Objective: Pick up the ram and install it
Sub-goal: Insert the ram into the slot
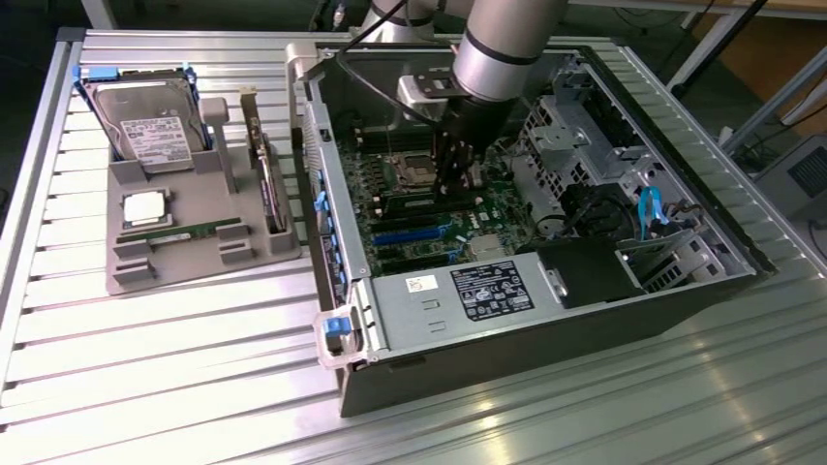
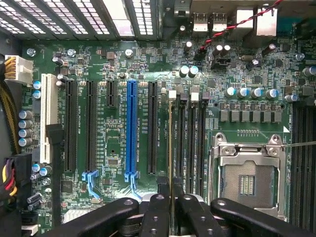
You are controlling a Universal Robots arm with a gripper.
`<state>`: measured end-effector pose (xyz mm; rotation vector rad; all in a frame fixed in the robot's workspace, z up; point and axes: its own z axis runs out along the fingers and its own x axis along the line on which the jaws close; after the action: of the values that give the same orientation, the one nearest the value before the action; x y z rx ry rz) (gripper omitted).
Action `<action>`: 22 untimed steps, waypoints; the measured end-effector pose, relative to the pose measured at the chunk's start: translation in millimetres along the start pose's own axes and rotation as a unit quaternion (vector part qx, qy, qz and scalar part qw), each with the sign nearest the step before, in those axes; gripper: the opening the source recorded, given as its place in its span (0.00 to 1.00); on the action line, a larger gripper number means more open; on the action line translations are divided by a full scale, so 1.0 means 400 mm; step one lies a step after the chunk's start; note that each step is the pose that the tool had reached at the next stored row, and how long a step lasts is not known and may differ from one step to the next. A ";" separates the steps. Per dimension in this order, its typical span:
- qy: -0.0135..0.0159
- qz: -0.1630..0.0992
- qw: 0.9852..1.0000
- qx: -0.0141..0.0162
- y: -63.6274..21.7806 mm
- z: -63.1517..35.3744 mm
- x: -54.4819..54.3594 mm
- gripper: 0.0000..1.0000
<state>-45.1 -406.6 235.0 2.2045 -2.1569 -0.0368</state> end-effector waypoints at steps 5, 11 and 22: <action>0.000 0.001 1.000 0.000 -0.001 0.013 -0.004 0.13; -0.001 0.008 1.000 0.000 -0.006 0.017 -0.008 0.13; -0.001 0.009 1.000 0.000 -0.002 -0.059 -0.008 0.27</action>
<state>-43.2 -402.8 258.3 2.1850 -2.1770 -0.0377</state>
